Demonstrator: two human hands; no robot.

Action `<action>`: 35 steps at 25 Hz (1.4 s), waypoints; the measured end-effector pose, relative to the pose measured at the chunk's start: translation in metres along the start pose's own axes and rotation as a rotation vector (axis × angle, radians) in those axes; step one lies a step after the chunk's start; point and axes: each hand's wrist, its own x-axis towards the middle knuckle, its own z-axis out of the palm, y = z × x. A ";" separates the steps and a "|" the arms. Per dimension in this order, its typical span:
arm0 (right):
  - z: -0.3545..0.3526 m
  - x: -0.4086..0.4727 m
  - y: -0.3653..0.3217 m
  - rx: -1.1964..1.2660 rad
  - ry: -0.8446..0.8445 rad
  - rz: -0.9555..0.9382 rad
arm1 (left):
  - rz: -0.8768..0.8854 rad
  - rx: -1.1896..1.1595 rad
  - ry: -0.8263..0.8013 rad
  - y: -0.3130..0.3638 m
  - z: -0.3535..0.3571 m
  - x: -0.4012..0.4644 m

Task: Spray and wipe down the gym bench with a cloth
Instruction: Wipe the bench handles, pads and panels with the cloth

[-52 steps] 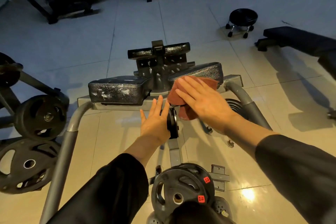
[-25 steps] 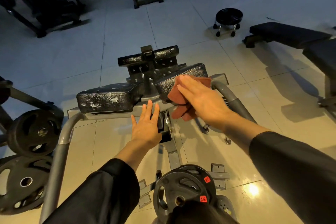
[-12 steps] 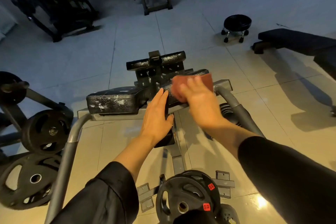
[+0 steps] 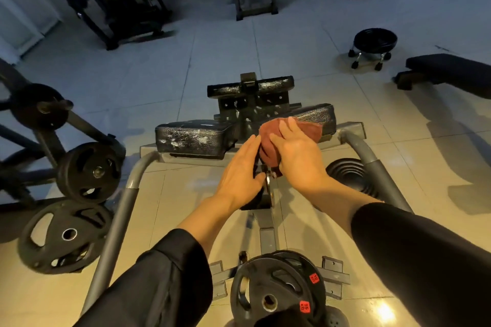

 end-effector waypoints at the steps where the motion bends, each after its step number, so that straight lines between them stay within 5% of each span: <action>1: -0.001 0.006 -0.008 0.022 0.020 -0.071 | -0.020 0.021 0.020 -0.007 -0.006 -0.005; 5: -0.006 0.020 -0.060 0.079 -0.035 -0.193 | -0.082 0.107 0.136 -0.036 -0.041 -0.032; 13: -0.001 0.073 -0.149 0.203 0.269 -0.308 | -0.235 0.330 0.358 -0.117 -0.126 -0.095; 15: 0.013 0.087 -0.164 0.072 0.204 -0.447 | -0.240 0.336 0.329 -0.134 -0.135 -0.098; 18: 0.035 0.096 -0.166 -0.353 -0.136 -0.576 | -0.232 0.332 0.271 -0.155 -0.139 -0.091; 23: 0.050 0.095 -0.165 -0.734 -0.120 -0.655 | -0.252 0.317 0.207 -0.174 -0.122 -0.078; 35: 0.025 0.112 -0.167 -0.564 0.157 -0.296 | -0.200 0.291 0.301 -0.179 -0.113 -0.079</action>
